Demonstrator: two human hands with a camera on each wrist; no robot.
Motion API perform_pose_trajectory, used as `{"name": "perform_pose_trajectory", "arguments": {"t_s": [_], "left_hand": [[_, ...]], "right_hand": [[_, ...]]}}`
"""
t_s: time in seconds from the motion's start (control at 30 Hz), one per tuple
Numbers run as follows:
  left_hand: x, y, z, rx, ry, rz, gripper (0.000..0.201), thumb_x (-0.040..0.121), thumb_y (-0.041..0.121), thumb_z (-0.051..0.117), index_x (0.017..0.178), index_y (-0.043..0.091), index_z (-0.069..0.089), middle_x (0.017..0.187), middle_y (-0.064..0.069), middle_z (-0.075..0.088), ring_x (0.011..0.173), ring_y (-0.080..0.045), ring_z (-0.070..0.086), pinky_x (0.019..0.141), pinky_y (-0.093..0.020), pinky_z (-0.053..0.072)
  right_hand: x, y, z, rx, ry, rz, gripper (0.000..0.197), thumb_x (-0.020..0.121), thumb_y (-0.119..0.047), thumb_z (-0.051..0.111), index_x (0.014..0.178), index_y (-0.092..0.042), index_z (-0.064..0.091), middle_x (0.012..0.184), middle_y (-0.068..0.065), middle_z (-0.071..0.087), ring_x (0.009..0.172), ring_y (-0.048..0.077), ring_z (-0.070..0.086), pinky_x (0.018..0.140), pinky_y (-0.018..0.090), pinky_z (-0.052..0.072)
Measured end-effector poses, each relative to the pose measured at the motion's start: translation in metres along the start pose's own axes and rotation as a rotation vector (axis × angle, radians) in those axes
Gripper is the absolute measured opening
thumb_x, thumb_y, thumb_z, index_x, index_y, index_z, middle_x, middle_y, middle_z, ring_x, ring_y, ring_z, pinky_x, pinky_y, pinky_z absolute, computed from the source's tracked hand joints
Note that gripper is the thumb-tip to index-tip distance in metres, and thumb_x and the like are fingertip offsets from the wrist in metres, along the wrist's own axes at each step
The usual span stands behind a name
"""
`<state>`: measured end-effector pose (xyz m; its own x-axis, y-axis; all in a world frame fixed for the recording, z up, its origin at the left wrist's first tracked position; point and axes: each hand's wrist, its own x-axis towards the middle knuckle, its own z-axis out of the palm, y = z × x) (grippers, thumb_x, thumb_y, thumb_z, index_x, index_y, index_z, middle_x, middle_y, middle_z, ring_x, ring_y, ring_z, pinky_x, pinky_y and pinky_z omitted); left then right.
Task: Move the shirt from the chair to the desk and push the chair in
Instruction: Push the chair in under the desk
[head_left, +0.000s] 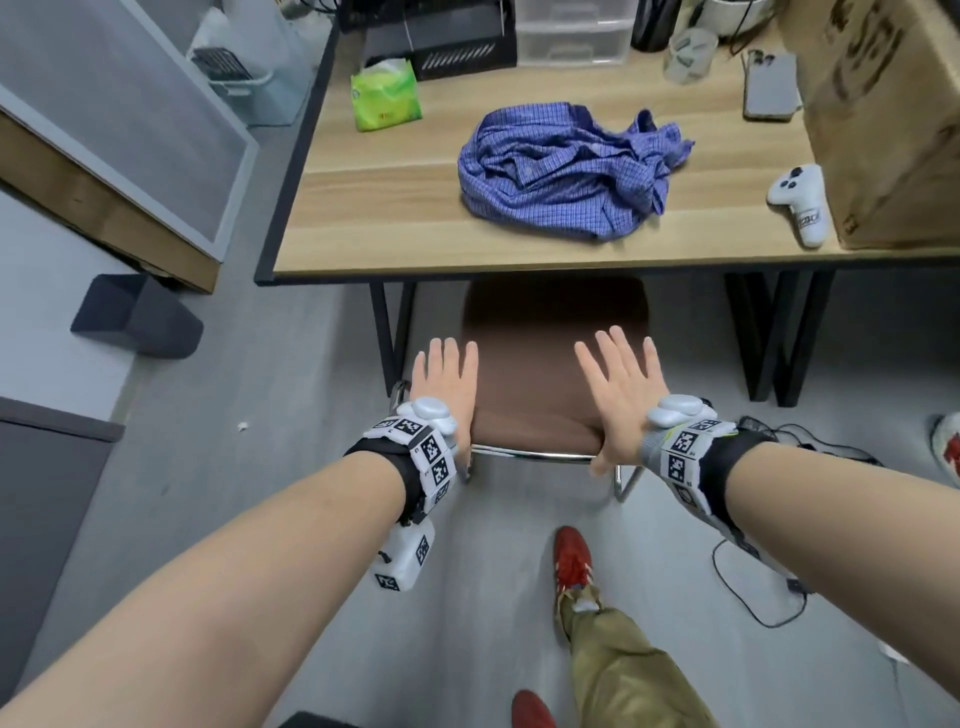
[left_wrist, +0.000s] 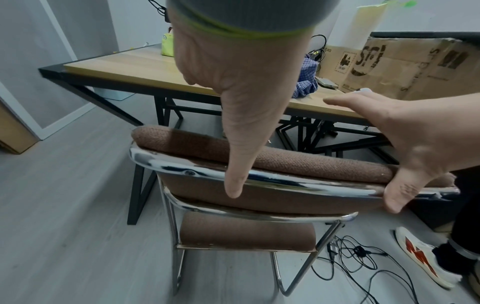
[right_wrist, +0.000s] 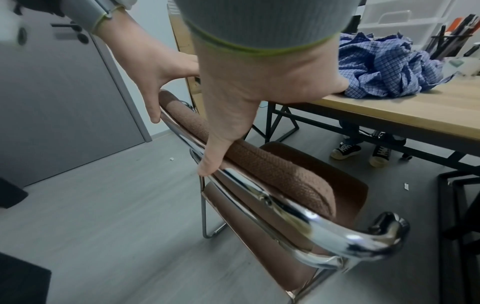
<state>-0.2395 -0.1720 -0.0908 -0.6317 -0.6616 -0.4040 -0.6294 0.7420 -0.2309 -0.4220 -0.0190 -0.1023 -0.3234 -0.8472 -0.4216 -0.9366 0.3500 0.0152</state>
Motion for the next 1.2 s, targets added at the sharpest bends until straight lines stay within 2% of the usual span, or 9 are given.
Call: {"name": "perform_pose_trajectory", "arguments": {"t_s": [0.17, 0.37, 0.57, 0.67, 0.77, 0.87, 1.0, 1.07, 1.2], "left_hand": [[0.066, 0.004, -0.032, -0.02, 0.019, 0.002, 0.111, 0.084, 0.017, 0.074, 0.162, 0.01, -0.005, 0.168, -0.025, 0.007, 0.156, -0.042, 0.005, 0.127, -0.049, 0.01], [0.13, 0.006, -0.063, -0.025, 0.022, -0.022, 0.107, 0.087, 0.017, 0.073, 0.162, 0.011, -0.003, 0.167, -0.026, 0.007, 0.156, -0.041, 0.006, 0.127, -0.05, 0.008], [0.164, 0.005, -0.08, -0.004, 0.016, -0.026, 0.104, 0.087, 0.023, 0.073, 0.162, 0.009, 0.002, 0.167, -0.025, 0.01, 0.155, -0.042, 0.01, 0.126, -0.05, 0.012], [0.178, 0.004, -0.084, -0.01, 0.017, -0.02, 0.112, 0.08, 0.025, 0.081, 0.162, 0.009, 0.005, 0.167, -0.024, 0.011, 0.155, -0.042, 0.011, 0.125, -0.053, 0.015], [0.184, 0.005, -0.088, -0.03, -0.026, -0.009, 0.112, 0.081, 0.026, 0.08, 0.161, 0.01, 0.004, 0.167, -0.025, 0.01, 0.156, -0.042, 0.007, 0.125, -0.052, 0.012], [0.188, 0.005, -0.088, -0.044, -0.042, 0.018, 0.122, 0.073, 0.029, 0.086, 0.161, 0.009, 0.004, 0.167, -0.025, 0.009, 0.156, -0.043, 0.006, 0.126, -0.053, 0.011], [0.193, 0.001, -0.088, 0.009, -0.092, 0.051, 0.159, 0.04, 0.049, 0.097, 0.16, 0.008, 0.001, 0.164, -0.025, 0.011, 0.155, -0.044, 0.009, 0.125, -0.054, 0.012], [0.196, 0.001, -0.088, 0.018, -0.108, 0.074, 0.164, 0.036, 0.054, 0.096, 0.16, 0.008, -0.001, 0.164, -0.025, 0.012, 0.155, -0.044, 0.007, 0.125, -0.055, 0.012], [0.199, 0.006, -0.09, 0.031, -0.112, 0.098, 0.165, 0.036, 0.051, 0.099, 0.16, 0.01, -0.001, 0.163, -0.023, 0.015, 0.155, -0.043, 0.009, 0.125, -0.055, 0.012]], "right_hand": [[0.054, 0.032, -0.03, 0.015, 0.001, 0.013, 0.166, 0.042, -0.069, 0.089, 0.161, -0.011, -0.012, 0.17, 0.024, -0.007, 0.157, 0.039, -0.016, 0.123, 0.063, -0.007], [0.106, 0.064, -0.055, 0.015, 0.009, 0.0, 0.168, 0.039, -0.07, 0.089, 0.162, -0.01, -0.009, 0.169, 0.025, -0.008, 0.157, 0.039, -0.016, 0.123, 0.064, -0.004], [0.138, 0.082, -0.066, 0.016, 0.023, 0.012, 0.167, 0.037, -0.068, 0.09, 0.161, -0.007, -0.004, 0.17, 0.024, -0.004, 0.157, 0.041, -0.013, 0.122, 0.067, -0.003], [0.149, 0.089, -0.07, 0.017, 0.012, 0.02, 0.169, 0.036, -0.07, 0.089, 0.161, -0.009, -0.006, 0.17, 0.024, -0.003, 0.157, 0.04, -0.013, 0.122, 0.067, -0.004], [0.155, 0.095, -0.074, -0.003, -0.011, 0.022, 0.17, 0.035, -0.071, 0.089, 0.161, -0.009, -0.007, 0.17, 0.024, -0.003, 0.157, 0.041, -0.013, 0.122, 0.067, -0.005], [0.158, 0.095, -0.077, -0.02, -0.037, 0.015, 0.171, 0.035, -0.069, 0.09, 0.161, -0.009, -0.008, 0.17, 0.023, -0.004, 0.157, 0.041, -0.014, 0.122, 0.067, -0.007], [0.163, 0.098, -0.078, -0.045, -0.035, 0.023, 0.171, 0.033, -0.069, 0.092, 0.161, -0.01, -0.005, 0.169, 0.023, -0.002, 0.157, 0.04, -0.013, 0.122, 0.066, -0.005], [0.163, 0.101, -0.079, -0.055, -0.035, 0.037, 0.171, 0.033, -0.07, 0.091, 0.161, -0.01, -0.005, 0.169, 0.023, -0.002, 0.157, 0.04, -0.013, 0.122, 0.066, -0.005], [0.163, 0.101, -0.081, -0.058, -0.043, 0.051, 0.17, 0.034, -0.071, 0.091, 0.161, -0.01, -0.006, 0.169, 0.023, -0.003, 0.157, 0.04, -0.014, 0.123, 0.065, -0.005]]}}
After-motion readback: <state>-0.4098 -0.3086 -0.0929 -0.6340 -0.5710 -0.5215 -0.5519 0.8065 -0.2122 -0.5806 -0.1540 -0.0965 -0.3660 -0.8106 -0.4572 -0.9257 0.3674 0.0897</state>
